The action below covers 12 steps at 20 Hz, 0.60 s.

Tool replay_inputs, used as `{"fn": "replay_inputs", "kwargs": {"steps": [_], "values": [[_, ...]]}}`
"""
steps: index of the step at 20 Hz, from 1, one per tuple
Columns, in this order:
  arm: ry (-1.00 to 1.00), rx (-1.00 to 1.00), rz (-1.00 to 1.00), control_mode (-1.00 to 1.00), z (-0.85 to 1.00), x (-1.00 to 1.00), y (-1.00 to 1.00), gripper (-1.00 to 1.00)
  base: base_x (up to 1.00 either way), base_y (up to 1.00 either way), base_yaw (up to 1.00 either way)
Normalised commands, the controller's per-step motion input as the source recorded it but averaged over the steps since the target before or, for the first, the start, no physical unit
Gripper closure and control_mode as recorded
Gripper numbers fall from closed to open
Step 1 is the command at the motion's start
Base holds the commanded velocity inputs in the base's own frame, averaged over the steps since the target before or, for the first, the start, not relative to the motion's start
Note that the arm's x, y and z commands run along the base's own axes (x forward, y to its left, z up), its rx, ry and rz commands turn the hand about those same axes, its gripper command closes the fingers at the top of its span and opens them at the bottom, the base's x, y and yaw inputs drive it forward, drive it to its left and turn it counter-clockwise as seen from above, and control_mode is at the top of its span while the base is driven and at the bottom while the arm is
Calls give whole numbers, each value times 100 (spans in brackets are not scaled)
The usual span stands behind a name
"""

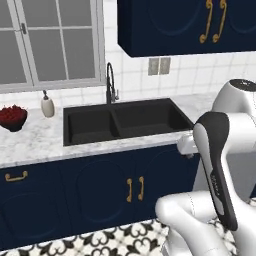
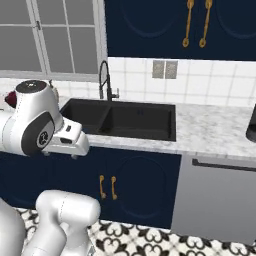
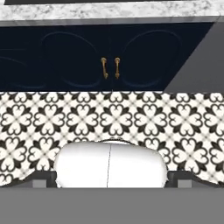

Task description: Navigate to the sink.

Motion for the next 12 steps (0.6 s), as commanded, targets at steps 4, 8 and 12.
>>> {"fn": "replay_inputs", "kwargs": {"steps": [4,8,12], "values": [[0,0,0,100,0,0,0,-100,78,0,0],[0,0,0,100,0,0,0,-100,75,0,0],[0,0,0,100,0,0,0,-100,64,0,0]]}}
